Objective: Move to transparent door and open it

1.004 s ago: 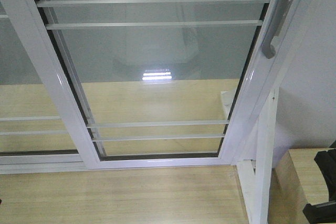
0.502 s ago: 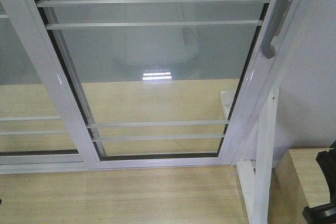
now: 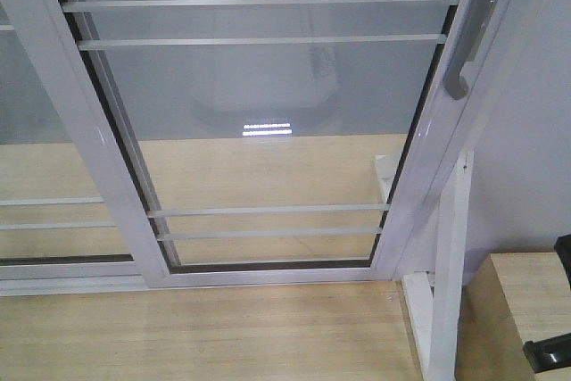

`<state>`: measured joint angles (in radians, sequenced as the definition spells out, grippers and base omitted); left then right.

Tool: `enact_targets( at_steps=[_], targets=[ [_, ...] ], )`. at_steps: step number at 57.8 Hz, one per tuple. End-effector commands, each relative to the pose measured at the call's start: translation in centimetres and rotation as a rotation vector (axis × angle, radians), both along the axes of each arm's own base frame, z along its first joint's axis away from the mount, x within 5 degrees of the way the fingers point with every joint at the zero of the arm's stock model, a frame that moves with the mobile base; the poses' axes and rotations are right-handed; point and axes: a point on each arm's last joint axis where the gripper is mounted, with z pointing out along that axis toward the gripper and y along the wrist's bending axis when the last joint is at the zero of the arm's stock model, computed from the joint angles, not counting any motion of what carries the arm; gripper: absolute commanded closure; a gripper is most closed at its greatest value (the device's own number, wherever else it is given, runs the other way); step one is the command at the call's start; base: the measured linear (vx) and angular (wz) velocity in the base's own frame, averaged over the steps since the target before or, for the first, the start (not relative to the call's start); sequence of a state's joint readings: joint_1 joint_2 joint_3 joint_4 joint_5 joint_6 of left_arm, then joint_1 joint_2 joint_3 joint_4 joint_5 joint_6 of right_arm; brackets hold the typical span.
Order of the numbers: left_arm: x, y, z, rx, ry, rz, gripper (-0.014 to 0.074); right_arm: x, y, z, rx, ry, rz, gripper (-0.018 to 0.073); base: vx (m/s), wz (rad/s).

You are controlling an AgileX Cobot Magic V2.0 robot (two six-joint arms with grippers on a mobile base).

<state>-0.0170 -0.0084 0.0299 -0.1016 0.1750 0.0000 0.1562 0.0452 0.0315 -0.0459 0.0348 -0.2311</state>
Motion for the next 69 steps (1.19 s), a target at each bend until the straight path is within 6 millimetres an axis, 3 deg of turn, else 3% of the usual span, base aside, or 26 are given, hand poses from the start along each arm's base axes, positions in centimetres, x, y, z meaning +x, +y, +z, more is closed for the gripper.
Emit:
enact_targets(
  at_steps=[1,9,18,29,40,48,57,69],
  targets=[
    [0.3,0.1,0.2,0.003,-0.067,0.007,0.0593,0.2,0.0,0.7,0.045,-0.089,0.001,0.0559,0.0,0.0],
    [0.2,0.2,1.4,-0.017,-0.195,0.02,0.0593,0.1,-0.1,1.5,0.225,-0.149,0.001,0.0559,0.0,0.0],
    [0.1,0.4,3.2,-0.069,-0.308,0.035,0.0593,-0.1,-0.2,2.7,0.256,-0.233,0.003,0.0559,0.0,0.0],
    [1.4,0.3,7.6,-0.062,-0.292,0.037,0.0593,0.4,-0.1,7.6,0.238,-0.214,0.006,0.0559,0.0,0.0],
    [6.0,0.2,13.4,0.064,-0.24,0.037,0.0593,4.3,0.6,13.3,0.189,-0.152,-0.002,0.0559,0.0,0.0],
    [10.7,0.1,15.7,0.086,-0.171,0.031,0.0593,8.6,1.2,15.5,0.169,-0.094,-0.008,0.0559,0.0,0.0],
    [13.9,0.0,16.3,0.085,-0.123,0.029,0.0593,11.8,1.6,16.3,0.174,-0.117,-0.016,0.0559,0.0,0.0],
    [15.5,0.0,15.4,0.081,-0.078,0.029,0.0585,13.9,1.8,15.5,0.176,-0.139,-0.024,0.0554,0.0,0.0]
  ],
)
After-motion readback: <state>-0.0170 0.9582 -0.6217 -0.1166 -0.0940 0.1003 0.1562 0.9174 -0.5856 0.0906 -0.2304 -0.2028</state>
